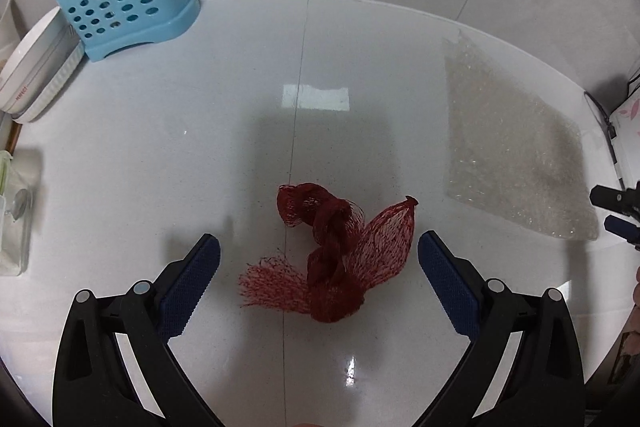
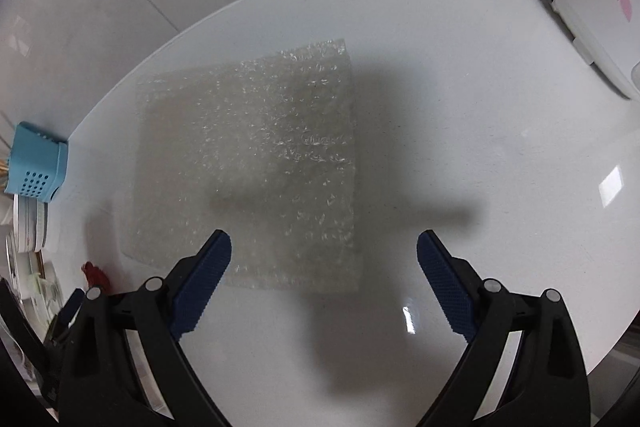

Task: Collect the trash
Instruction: 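Grasp the red mesh bag with the left gripper while the right grasps the bubble wrap edge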

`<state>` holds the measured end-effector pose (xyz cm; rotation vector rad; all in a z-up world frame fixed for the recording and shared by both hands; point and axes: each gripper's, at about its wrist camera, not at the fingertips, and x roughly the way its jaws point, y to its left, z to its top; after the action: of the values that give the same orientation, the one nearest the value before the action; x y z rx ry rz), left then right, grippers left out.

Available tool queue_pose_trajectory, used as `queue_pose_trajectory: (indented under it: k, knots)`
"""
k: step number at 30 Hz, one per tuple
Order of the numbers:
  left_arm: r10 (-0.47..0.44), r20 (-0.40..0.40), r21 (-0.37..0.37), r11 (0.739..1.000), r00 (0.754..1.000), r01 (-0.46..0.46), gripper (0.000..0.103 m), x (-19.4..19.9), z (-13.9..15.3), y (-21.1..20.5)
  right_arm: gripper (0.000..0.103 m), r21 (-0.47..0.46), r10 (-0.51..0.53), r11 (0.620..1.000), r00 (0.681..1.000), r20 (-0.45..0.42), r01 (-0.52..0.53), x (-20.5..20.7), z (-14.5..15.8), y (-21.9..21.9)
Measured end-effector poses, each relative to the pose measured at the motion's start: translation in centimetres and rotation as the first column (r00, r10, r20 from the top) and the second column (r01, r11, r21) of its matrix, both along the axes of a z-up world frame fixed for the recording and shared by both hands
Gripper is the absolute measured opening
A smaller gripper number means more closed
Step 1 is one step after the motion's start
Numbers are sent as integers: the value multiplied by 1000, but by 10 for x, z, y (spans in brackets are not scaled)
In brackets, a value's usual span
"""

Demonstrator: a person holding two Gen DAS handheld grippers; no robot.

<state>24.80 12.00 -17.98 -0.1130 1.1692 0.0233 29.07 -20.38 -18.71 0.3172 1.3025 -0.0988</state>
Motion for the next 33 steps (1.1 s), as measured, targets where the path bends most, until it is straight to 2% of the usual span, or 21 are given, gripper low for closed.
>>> queue_pose_trajectory:
  k: [8,12,15,17,19,23,26,28,29,33]
  knots:
    - [14,-38,-21,1000,999,-15,94,9,-12,4,90,-1,-3,1000,997,-72,3,20,-19,11]
    - [6,-36,12,1000,999,-5,92,10,-14,0,90,-27,7,1000,995,-100,-9,25,-26,20]
    - [6,-38,32,999,999,-5,84,12,-13,-3,89,-44,15,999,994,-108,-20,27,-29,26]
    - [7,-43,57,998,999,-5,75,13,-11,-7,86,-64,22,998,994,-111,-29,27,-30,30]
    - [6,-49,81,997,999,-2,70,13,-10,-10,79,-85,31,996,994,-109,-41,27,-29,33]
    - [-11,-52,87,996,999,16,49,11,-6,-14,66,-96,60,993,991,-119,-72,26,-27,44]
    - [-25,-53,91,995,998,30,39,9,-3,-17,55,-93,65,993,990,-123,-77,29,-24,48]
    - [-34,-50,92,995,998,39,34,6,-2,-19,43,-85,73,993,990,-123,-84,29,-22,50]
    - [-37,-50,92,995,998,41,31,8,-2,-19,41,-86,73,993,990,-121,-84,29,-22,48]
    - [-40,-49,83,996,998,44,27,6,-2,-16,20,-71,79,994,990,-113,-87,28,-20,52]
